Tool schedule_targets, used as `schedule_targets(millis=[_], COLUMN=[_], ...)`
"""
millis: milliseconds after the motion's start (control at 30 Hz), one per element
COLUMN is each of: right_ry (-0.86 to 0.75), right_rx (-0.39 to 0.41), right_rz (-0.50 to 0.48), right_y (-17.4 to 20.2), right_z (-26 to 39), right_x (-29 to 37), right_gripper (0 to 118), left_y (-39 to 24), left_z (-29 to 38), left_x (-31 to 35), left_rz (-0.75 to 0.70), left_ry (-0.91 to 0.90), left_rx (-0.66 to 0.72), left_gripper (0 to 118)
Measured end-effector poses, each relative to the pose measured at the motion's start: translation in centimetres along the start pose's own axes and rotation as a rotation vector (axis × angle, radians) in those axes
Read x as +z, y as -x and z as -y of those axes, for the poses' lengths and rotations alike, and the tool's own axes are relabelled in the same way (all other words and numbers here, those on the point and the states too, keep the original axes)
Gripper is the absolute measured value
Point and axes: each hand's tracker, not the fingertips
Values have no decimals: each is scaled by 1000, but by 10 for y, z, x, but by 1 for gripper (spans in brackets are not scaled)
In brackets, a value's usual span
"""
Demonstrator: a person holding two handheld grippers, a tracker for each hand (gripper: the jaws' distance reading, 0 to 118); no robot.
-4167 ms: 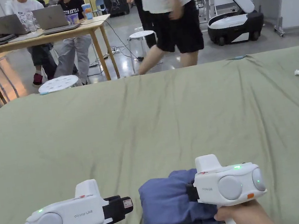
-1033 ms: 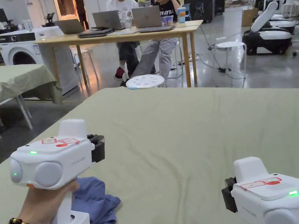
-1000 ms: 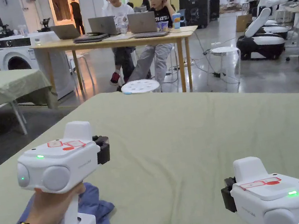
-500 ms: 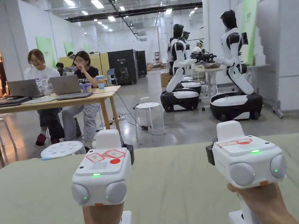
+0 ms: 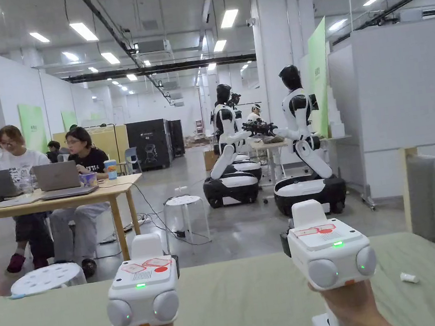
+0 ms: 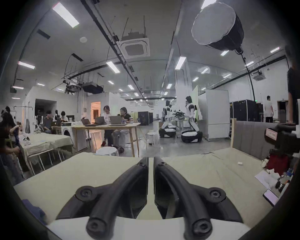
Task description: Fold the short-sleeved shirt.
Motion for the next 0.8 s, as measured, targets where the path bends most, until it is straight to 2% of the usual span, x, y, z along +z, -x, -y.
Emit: schedule_targets(millis=[167,400,433,467,500,533,567,600,633,667,700,800], right_ry=[-1,4,2,-3,-3,0,-1,-6,-11,-17,-50,-15], right_rx=[-52,-51,-55,-57,-55,-50,-48,-46,-47,-46,-42,-42], right_rz=[-23,-27,-26,-27,-29,-28,-28,-26,-28,-24,-6,0], right_y=[-2,7,8,10,10,12,13,13,13,13,13,12], right_z=[3,7,8,9,9,9,10,10,11,12,12,13], right_x=[1,-1,0,0,-1,0,0,0,-1,2,3,-1], right_gripper=[0,0,0,4,13,32,69,93,115,118,118,118], left_y=[-2,-8,-8,-8,-7,-7,-6,-6,-4,-4,-4,0], left_z=[-2,-2,-2,-2,-2,-2,-2,-2,-2,-2,-2,-1], left_x=[-5,-1,-1,0,-1,-1,-2,-2,-2,-2,-2,-8], left_rz=[-1,21,23,20,19,17,15,12,9,1,-7,-41], left_ry=[-15,-33,-32,-31,-30,-23,-17,-15,-21,-38,-57,-61], left_rx=[-11,-49,-43,-38,-36,-36,-35,-32,-29,-29,-31,-13], left_gripper=[5,5,6,19,36,59,86,101,111,118,118,118])
